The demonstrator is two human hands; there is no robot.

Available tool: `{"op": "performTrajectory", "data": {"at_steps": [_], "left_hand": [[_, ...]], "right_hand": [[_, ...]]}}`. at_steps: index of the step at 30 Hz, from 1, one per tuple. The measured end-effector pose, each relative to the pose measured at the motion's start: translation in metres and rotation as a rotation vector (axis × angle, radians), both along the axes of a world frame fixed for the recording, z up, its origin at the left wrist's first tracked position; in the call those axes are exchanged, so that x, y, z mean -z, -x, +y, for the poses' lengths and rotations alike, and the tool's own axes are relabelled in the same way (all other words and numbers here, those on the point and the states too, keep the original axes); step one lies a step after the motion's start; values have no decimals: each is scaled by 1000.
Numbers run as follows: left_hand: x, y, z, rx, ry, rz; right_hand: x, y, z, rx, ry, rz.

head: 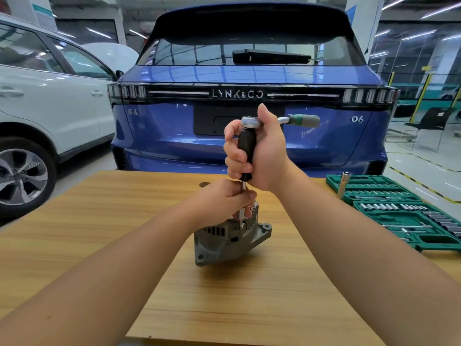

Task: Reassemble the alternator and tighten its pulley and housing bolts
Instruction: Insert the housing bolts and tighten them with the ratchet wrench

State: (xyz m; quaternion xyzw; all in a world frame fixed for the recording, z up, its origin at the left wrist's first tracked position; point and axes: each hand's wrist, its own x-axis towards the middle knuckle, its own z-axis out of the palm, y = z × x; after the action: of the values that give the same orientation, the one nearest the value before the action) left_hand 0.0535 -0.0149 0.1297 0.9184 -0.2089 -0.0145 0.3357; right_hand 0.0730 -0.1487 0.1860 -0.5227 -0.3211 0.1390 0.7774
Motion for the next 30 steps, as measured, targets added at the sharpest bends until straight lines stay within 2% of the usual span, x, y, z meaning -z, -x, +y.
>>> {"op": "performTrajectory", "data": {"at_steps": [4, 11, 15, 23, 25, 28, 30], "left_hand": [[4, -3, 0, 7, 22, 55], [5, -5, -3, -8, 0, 26], [8, -7, -1, 8, -6, 25], [14, -7, 2, 14, 2, -20], [13, -7, 1, 9, 5, -12], [12, -7, -1, -4, 11, 11], [11, -7, -3, -7, 7, 20]], "right_hand": [[2, -6, -1, -26, -10, 1], [6, -2, -4, 90, -218, 50], [0, 2, -3, 127, -175, 61], [-16, 6, 3, 179, -82, 218], [-18, 9, 3, 189, -120, 242], [-14, 13, 6, 287, -228, 146], [-8, 16, 10, 468, -169, -36]]}}
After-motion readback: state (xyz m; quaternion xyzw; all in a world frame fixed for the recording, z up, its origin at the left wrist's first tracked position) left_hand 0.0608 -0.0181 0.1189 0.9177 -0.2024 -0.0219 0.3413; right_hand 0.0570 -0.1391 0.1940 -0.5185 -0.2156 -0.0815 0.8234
